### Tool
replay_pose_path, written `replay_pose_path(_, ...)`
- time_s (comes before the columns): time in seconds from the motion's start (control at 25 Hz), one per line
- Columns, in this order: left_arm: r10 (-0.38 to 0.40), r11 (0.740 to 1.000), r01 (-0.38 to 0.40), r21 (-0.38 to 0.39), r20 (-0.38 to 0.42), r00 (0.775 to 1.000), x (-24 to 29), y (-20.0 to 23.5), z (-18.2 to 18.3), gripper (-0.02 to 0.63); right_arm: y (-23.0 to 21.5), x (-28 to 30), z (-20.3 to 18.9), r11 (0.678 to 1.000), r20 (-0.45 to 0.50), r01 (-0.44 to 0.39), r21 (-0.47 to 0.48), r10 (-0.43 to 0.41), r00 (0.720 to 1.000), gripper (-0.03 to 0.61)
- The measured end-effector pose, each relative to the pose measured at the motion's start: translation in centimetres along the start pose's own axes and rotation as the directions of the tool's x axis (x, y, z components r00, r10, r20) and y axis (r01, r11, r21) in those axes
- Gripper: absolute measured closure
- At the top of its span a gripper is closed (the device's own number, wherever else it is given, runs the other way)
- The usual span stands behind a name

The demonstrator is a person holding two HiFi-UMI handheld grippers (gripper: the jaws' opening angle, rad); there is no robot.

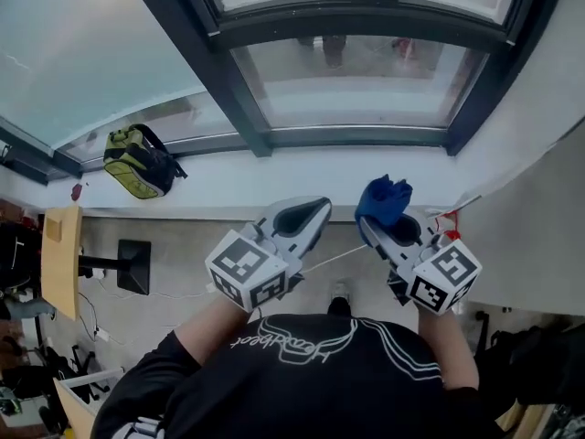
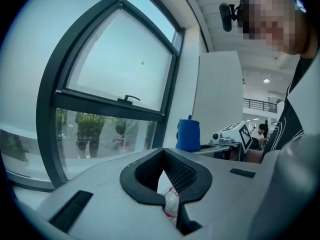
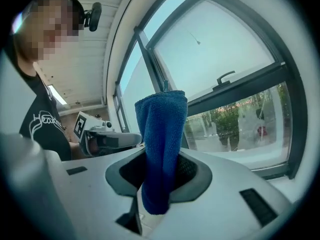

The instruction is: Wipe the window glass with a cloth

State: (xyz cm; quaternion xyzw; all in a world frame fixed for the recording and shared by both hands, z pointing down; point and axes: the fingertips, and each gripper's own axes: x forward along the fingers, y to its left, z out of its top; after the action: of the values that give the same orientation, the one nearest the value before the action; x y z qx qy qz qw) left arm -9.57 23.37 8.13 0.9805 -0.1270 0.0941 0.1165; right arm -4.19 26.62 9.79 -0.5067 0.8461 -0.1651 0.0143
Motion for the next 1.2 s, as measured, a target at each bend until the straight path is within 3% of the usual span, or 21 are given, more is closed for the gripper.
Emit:
replay_pose_path(0.2, 0.103, 0.992, -0.101, -0.076, 0.025, 0.994, 2.3, 5.4, 0.3, 0.611, -3.8, 4.2, 0.5, 0.998, -0.017, -0.063, 0.027, 0.064, 0.998, 0.485)
replay_pose_path(0.36, 0.173, 0.981, -0.169, -0.09, 0.036, 0.984, 2.3, 9.1, 0.3, 0.611, -4.9, 7.3, 0.9, 0.994, -0.014, -0.097, 0.057, 0.098, 0.995, 0.485)
replay_pose_path(0.72, 0.218, 0.966, -0.204, -0.157, 0.078, 0.973, 4.0, 17.4, 0.2, 0.611, -8.3, 15.2, 1.9, 0.994, -0.016, -0.083, 0.067, 0.085, 0.996, 0.485)
replay_pose_path(1.08, 0.264, 0.946, -0.254, -0.202, 0.022, 0.964, 5.8, 29.7, -3.4, 0.611, -13.4, 27.5, -1.5, 0.987, -0.076, -0.066, 0.145, 0.077, 0.994, 0.485)
replay_pose_path(1.2, 0.281, 0.937, -0.272, -0.218, 0.009, 0.96, 5.6, 33.2, -3.7, 0.611, -14.9, 31.2, -1.9, 0.989, -0.09, -0.066, 0.13, 0.079, 0.993, 0.485)
